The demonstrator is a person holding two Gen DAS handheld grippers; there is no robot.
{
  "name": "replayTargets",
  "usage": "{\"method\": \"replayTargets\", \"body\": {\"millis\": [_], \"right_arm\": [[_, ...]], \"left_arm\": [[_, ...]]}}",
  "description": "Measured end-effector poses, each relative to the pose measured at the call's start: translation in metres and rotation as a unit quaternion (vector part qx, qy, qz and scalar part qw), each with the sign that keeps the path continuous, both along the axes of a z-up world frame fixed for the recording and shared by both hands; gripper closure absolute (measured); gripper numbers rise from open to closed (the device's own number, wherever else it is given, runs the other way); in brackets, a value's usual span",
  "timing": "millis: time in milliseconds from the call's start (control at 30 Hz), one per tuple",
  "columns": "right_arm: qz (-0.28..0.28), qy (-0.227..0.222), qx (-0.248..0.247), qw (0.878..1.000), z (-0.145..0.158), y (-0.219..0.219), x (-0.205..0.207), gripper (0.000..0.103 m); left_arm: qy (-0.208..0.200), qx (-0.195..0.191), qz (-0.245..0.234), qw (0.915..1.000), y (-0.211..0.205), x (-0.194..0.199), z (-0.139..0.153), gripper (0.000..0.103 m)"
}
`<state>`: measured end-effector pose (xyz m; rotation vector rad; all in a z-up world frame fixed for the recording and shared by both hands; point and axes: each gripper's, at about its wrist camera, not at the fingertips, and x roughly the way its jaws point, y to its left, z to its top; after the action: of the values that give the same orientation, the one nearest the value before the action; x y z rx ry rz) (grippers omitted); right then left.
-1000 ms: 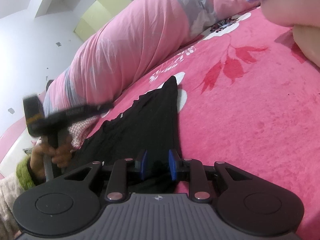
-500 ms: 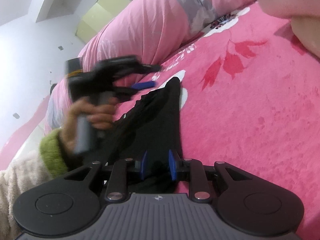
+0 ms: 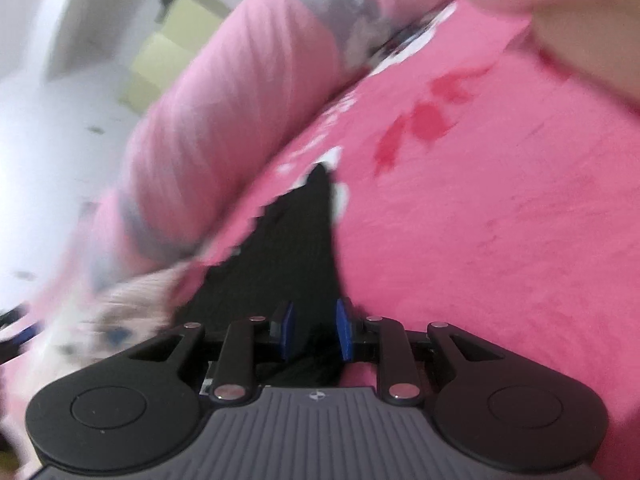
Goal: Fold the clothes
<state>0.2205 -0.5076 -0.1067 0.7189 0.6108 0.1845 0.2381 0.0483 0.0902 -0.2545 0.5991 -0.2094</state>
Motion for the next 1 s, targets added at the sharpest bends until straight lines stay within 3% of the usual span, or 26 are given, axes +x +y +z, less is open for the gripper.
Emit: {"method": "replayTargets", "body": {"millis": [100,200,267,333,400,433,533,633,767,867,900,1000], "right_arm": [[-0.022,0.036,-0.148,0.988,0.021,0.044,-0.018,0.079],[-0.031,0.071,-0.294,0.953,0.043,0.093,-0.035,0.077],[-0.015,0.086,-0.356,0.931,0.062,0.124,-0.041,0.077],[0.006,0.066,-0.379,0.923,0.092,0.156,-0.042,0.077],[0.032,0.033,-0.384,0.922,0.125,0.19,-0.036,0.075],[0.048,0.014,-0.378,0.924,0.141,0.209,-0.031,0.069],[0.112,-0.03,-0.332,0.936,0.176,0.27,-0.002,0.065],[0.179,-0.03,-0.278,0.943,0.18,0.339,0.038,0.065],[0.236,-0.021,-0.286,0.928,0.157,0.427,0.089,0.065],[0.253,-0.011,-0.282,0.925,0.14,0.469,0.112,0.065],[0.257,-0.007,-0.278,0.926,0.135,0.481,0.12,0.065],[0.26,0.0,-0.281,0.924,0.125,0.504,0.141,0.065]], "left_arm": [[0.021,-0.011,0.039,0.999,0.047,-0.021,-0.043,0.039],[0.05,-0.024,0.07,0.996,0.081,-0.034,-0.094,0.039],[0.069,-0.038,0.078,0.9939,0.096,-0.037,-0.122,0.039],[0.081,-0.056,0.081,0.9918,0.106,-0.033,-0.142,0.039],[0.085,-0.076,0.091,0.9893,0.113,-0.022,-0.155,0.039],[0.086,-0.084,0.101,0.9876,0.116,-0.015,-0.159,0.039],[0.089,-0.108,0.13,0.9815,0.126,0.005,-0.173,0.039],[0.091,-0.133,0.16,0.9739,0.135,0.025,-0.187,0.041],[0.068,-0.143,0.17,0.9726,0.139,0.037,-0.199,0.048],[0.048,-0.112,0.182,0.9757,0.134,0.038,-0.204,0.077],[0.045,-0.11,0.187,0.9753,0.133,0.037,-0.205,0.093],[0.029,-0.101,0.187,0.9768,0.127,0.033,-0.202,0.102]]}}
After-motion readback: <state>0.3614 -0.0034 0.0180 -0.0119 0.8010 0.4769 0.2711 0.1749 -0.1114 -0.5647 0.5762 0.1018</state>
